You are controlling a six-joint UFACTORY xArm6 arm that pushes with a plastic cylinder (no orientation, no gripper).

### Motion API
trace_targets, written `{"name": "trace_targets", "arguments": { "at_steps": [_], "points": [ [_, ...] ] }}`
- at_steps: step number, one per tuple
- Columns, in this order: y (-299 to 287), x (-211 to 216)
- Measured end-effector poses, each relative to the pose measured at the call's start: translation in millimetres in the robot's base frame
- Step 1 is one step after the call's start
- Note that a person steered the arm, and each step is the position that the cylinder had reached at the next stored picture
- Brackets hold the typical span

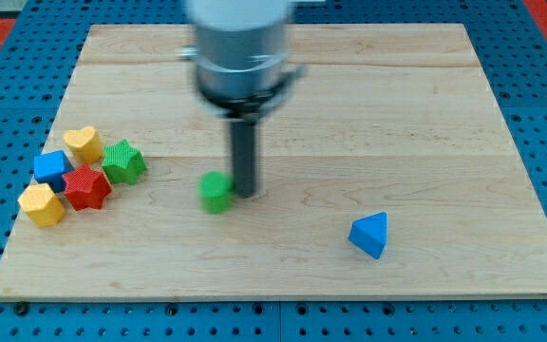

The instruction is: Push the blue triangle closer to the green circle

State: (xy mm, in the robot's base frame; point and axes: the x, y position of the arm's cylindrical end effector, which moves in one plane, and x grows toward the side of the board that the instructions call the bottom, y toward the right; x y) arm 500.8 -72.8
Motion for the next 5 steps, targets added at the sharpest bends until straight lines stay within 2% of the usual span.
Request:
{"name": "trace_targets", "arguments": {
  "at_steps": [1,2,3,5],
  "points": [
    [-69.9,37.7],
    [-99.8,41.1],
    [-100.7,28.3],
    [109.8,9.4]
  ]
}}
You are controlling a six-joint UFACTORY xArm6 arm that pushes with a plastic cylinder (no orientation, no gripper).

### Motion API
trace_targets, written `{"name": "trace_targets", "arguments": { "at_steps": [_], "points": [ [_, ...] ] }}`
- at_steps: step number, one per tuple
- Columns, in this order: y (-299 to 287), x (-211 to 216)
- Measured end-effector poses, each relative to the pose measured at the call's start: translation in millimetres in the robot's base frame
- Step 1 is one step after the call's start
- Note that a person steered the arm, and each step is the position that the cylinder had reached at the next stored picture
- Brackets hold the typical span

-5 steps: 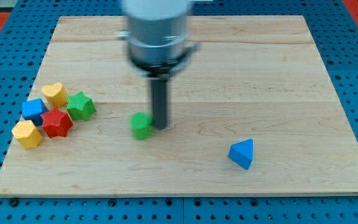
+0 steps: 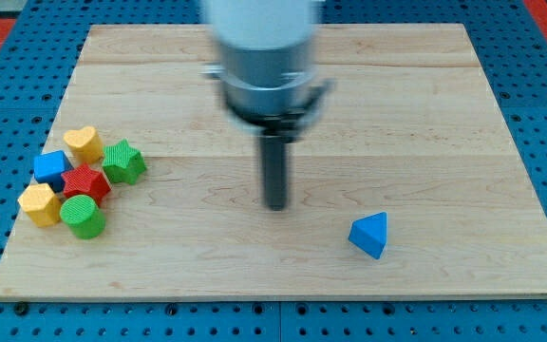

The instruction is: Push the blue triangle closer to the green circle

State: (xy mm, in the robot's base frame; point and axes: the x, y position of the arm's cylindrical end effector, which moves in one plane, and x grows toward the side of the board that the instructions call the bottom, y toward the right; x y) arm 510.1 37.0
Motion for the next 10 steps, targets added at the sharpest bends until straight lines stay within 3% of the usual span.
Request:
{"name": "trace_targets", "arguments": {
  "at_steps": [1,2,4,6,8,10],
  "points": [
    [104.4,5.8],
    [113.8,42.3],
    [-92.8,39.6],
    [-19.4,63.6],
    [-229.5,78.6],
    [-218.7,78.7]
  ]
}}
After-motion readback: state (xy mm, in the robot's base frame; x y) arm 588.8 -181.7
